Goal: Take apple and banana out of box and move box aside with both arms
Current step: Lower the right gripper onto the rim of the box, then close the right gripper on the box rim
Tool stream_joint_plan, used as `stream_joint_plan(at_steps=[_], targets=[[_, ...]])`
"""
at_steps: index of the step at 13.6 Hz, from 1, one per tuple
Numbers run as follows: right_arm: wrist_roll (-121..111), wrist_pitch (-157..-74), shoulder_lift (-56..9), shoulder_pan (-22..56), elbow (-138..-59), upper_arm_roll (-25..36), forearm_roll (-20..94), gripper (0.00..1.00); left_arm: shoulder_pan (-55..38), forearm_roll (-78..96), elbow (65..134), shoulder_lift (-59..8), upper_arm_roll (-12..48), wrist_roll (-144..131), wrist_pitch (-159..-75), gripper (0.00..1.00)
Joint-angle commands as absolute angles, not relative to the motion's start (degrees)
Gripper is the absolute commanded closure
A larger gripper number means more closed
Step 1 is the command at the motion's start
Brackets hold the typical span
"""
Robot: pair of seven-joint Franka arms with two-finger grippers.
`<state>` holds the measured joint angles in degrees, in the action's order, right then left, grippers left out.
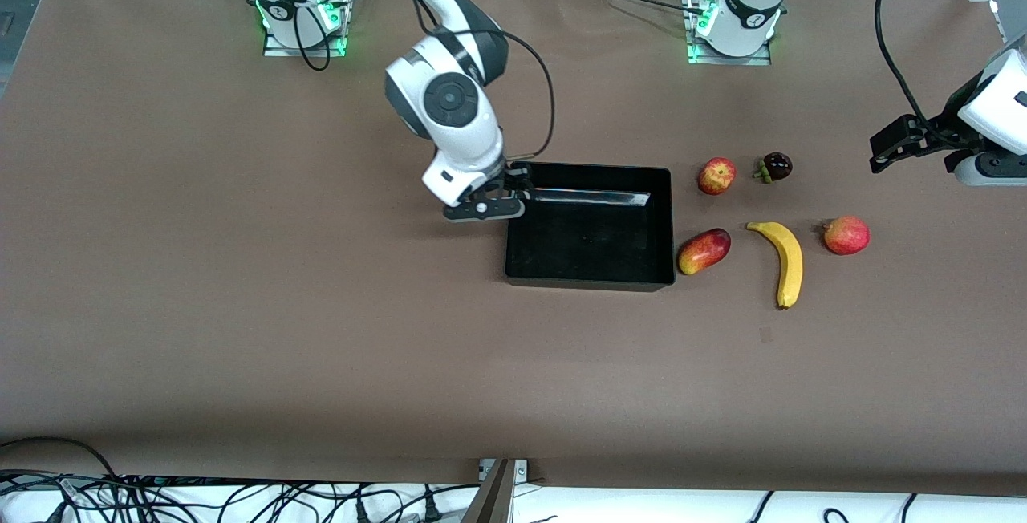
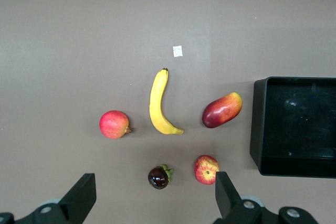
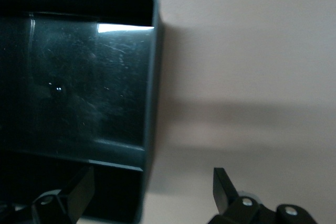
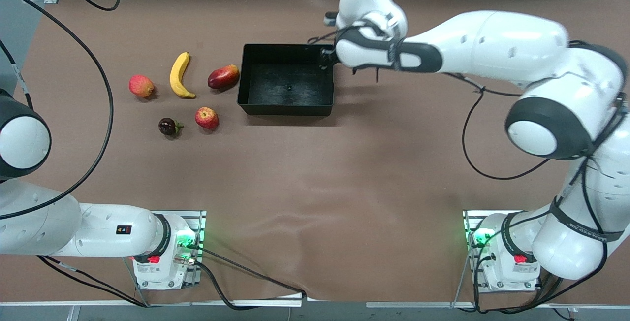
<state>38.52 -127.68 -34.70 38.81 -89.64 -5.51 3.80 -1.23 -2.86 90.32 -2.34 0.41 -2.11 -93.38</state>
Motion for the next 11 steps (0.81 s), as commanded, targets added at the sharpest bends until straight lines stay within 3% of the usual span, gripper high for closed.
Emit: stream_joint_plan(at_steps=[1,3,5,7,9,11], targets=[[39.64,-130.16,-37.34,39.29,-87.98,-4.83,3.78,0.00,-0.97,-1.76,88.59,-3.34,0.18,-2.64,-92.55,0.00],[41.03,-132.88,-39.28,40.07,-87.98,-4.83,3.69,0.02,-1.05,-2.11,88.68,-3.43,0.09,-2.72,-92.55,0.00],[42.10,-136.13,-41.39,41.13,-87.98,-4.48,2.91,0.13,-1.41,-2.64,88.68,-3.43,0.26,-2.64,-90.98,0.00],[41.93,-136.85,-42.10,41.05,-87.98,-4.48,2.02,0.48,-1.67,-2.64,88.77,-3.69,0.26,-2.55,-89.75,0.00],[41.31,-136.50,-41.75,40.87,-87.89,-4.48,2.11,0.94,-1.76,-2.64,88.68,-3.78,0.26,-2.55,-89.56,0.00],[40.96,-136.32,-41.57,40.43,-87.63,-4.40,2.11,1.00,-1.67,-2.81,88.68,-3.87,0.18,-2.46,-89.56,0.00]])
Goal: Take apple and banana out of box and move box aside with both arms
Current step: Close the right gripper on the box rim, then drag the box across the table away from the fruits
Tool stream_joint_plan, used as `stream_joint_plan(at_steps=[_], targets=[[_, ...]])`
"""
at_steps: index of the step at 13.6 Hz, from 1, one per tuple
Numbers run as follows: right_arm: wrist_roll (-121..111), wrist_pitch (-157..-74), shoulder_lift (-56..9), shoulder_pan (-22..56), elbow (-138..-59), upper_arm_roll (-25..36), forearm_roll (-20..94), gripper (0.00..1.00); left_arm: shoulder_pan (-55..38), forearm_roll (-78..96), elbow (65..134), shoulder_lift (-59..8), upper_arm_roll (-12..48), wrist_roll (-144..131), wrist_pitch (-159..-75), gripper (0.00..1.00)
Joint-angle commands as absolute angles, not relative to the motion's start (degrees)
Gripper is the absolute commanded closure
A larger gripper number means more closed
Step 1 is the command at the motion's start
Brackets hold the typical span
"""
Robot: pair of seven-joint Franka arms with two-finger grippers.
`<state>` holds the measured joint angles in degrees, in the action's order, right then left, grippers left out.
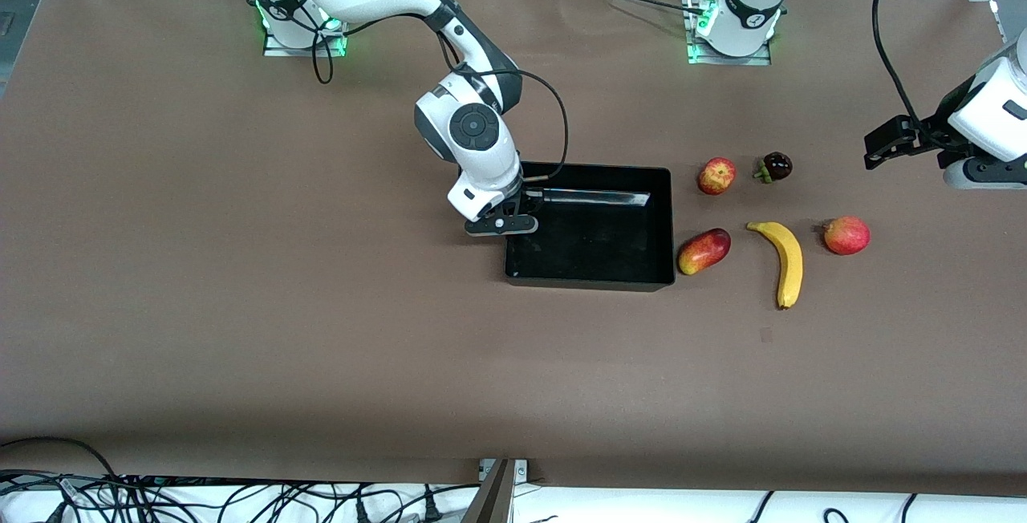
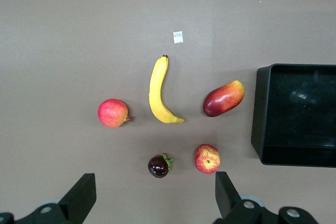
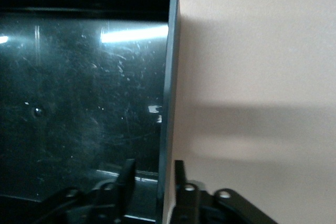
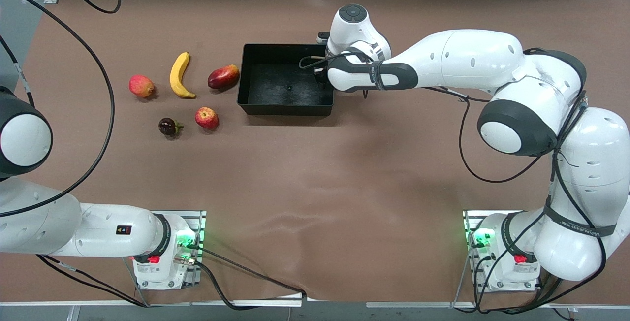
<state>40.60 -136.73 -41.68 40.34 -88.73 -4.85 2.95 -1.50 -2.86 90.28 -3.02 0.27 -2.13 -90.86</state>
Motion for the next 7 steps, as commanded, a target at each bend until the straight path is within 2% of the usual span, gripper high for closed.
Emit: stream_joint_plan(at_steps=[1,4,7], targets=[[40.70,-136.32,-41.40,39.99,-87.63,-4.48,2.11,1.00,-1.67,-2.81,88.68,-3.87,0.18,-2.46,-89.65,0.00],[40.69,-136.06,-40.00,39.64,-87.71,-4.48,2.37,1.00,-1.93,-3.68,88.59,-4.22,0.26,-2.37,-89.91,0.00],[38.42,-129.75,-36.40,37.19,-87.63,-4.04,2.81,1.00,-2.20,-4.48,88.59,-4.66,0.35,-1.85,-89.91,0.00]])
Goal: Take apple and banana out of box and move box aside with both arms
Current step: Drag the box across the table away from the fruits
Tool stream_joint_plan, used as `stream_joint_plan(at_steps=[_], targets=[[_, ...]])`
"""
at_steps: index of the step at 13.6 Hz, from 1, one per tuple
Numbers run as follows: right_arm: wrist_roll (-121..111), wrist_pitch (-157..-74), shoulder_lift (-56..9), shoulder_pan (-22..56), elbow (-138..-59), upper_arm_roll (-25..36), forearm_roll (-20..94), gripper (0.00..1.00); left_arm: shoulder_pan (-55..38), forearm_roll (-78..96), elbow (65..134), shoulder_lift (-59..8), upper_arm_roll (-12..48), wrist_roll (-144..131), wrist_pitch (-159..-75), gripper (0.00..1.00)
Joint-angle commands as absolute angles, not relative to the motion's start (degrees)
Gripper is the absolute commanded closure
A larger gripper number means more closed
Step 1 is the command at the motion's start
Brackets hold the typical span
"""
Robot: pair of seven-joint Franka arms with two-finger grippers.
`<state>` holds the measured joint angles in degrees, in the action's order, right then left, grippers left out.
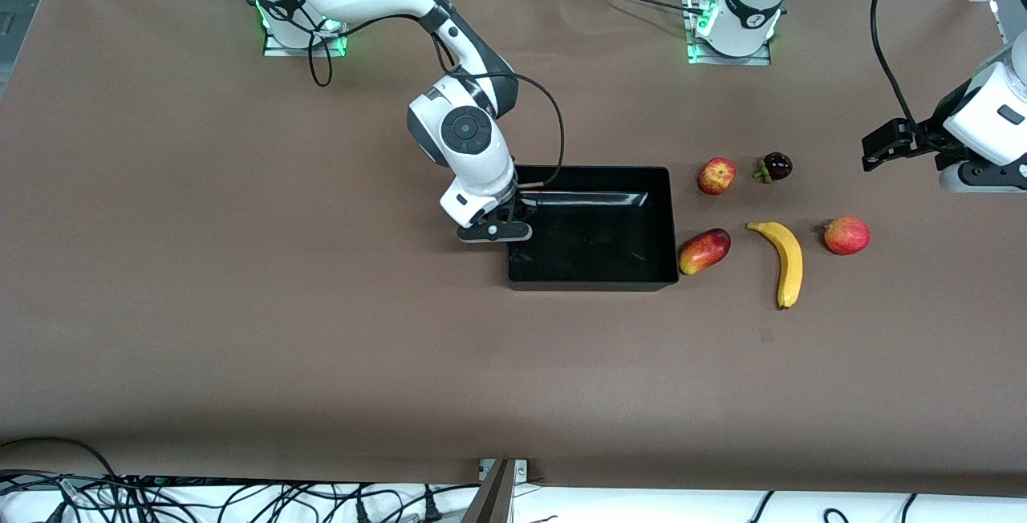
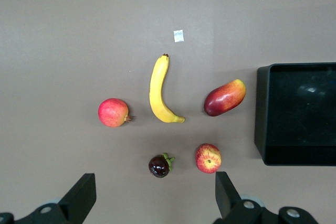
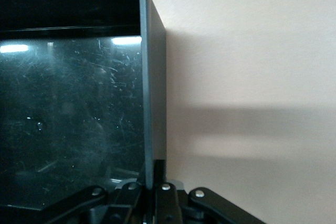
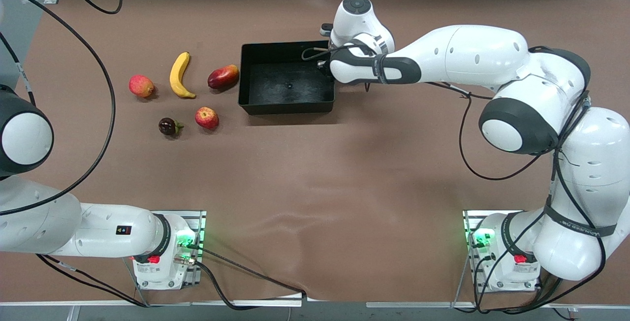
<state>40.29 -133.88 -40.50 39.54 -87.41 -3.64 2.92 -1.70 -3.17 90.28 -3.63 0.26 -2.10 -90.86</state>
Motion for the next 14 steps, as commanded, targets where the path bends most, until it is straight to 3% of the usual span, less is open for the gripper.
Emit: stream_joint_plan(at_steps=[1,5,9,14], targets=[[36.49,-126.94,-34.65,36.13,-87.63,-3.96,2.90,1.00,-2.20,-4.48,88.51,-4.66,0.35,-1.58,-89.83,0.00],[23.77,-116.92,-28.66,27.18,-87.71,-3.87,7.02,1.00,-2.20,-4.48,88.51,-4.66,0.35,-1.58,-89.91,0.00],[8.04,-107.94,-25.49,13.22,-89.11,-3.52,7.56,1.00,-2.20,-4.48,88.51,-4.66,0.35,-1.58,-89.82,0.00],[-10.60,-112.57,-22.77,-0.77,-99.03,-1.76,8.26,1.00,-2.29,-4.48,88.51,-4.66,0.35,-1.58,-89.82,0.00]])
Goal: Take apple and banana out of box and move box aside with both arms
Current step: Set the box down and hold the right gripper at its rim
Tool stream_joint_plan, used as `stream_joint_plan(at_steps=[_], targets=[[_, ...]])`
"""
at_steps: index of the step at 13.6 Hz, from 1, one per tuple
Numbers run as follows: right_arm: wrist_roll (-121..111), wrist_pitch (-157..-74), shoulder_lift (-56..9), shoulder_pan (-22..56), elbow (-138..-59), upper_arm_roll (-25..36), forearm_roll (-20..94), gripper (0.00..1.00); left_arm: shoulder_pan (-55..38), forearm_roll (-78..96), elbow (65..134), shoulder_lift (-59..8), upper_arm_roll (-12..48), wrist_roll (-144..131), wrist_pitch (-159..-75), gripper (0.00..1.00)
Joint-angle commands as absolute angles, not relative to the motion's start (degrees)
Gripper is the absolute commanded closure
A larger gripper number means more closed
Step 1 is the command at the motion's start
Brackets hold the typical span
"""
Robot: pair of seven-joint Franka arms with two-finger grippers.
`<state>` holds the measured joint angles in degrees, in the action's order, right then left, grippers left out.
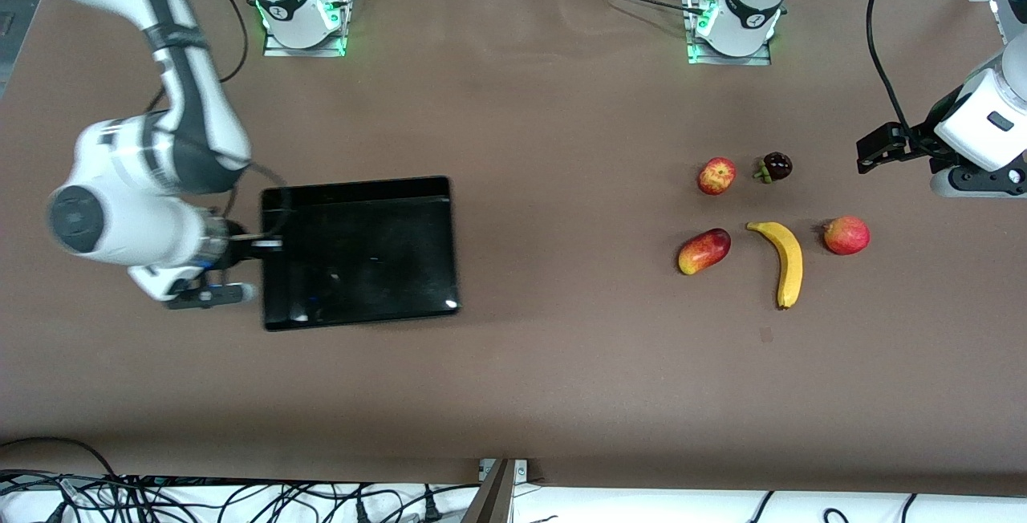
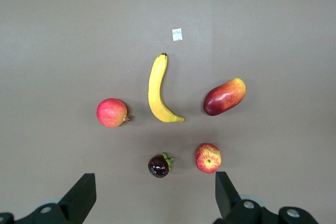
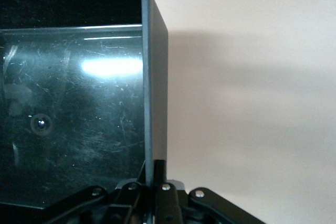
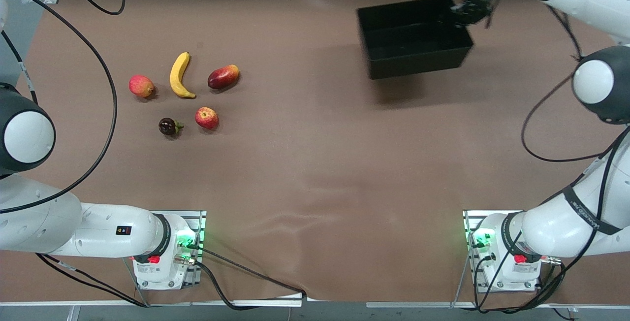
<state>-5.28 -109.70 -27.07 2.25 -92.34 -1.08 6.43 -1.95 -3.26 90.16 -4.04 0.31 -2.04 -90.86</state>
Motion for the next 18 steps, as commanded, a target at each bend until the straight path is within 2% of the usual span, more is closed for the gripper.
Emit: stream_joint_plan(at_steps=[1,5,8,10,11,12,13,15,18], targets=[[-13.24,-114.85,-21.46,-1.57,-102.45,-0.71,8.26,1.00,-2.29,-4.40,88.51,-4.66,0.35,-1.58,-89.82,0.00],[-21.78,-128.90,-17.41,-2.20,-117.04,3.77,9.92,1.00,-2.29,-4.39,88.51,-4.66,0.44,-1.58,-89.82,0.00],[-23.64,-136.38,-17.75,-2.37,-122.24,4.83,11.16,1.00,-2.29,-4.39,88.51,-4.66,0.44,-1.49,-89.82,0.00],[-23.56,-137.46,-18.10,-2.55,-122.87,4.83,11.16,1.00,-2.29,-4.39,88.51,-4.66,0.44,-1.49,-89.82,0.00],[-23.38,-137.20,-18.02,-2.46,-122.70,5.01,11.16,0.48,-2.29,-4.39,88.51,-4.57,0.44,-1.49,-89.82,0.00],[-22.68,-136.76,-17.67,-2.46,-122.09,4.92,11.16,0.00,-2.29,-4.39,88.51,-4.66,0.35,-1.49,-89.82,0.00],[-22.15,-135.89,-17.32,-2.20,-120.08,4.57,11.16,0.00,-2.29,-4.39,88.51,-4.66,0.44,-1.49,-89.82,0.00],[-16.99,-124.60,-17.31,-1.59,-110.79,2.91,10.55,0.00,-2.29,-4.31,88.51,-4.66,0.35,-1.49,-89.82,0.00],[-11.09,-112.45,-15.22,1.13,-100.93,2.64,6.96,0.00,-2.29,-4.31,88.51,-4.66,0.35,-1.49,-89.74,0.00]])
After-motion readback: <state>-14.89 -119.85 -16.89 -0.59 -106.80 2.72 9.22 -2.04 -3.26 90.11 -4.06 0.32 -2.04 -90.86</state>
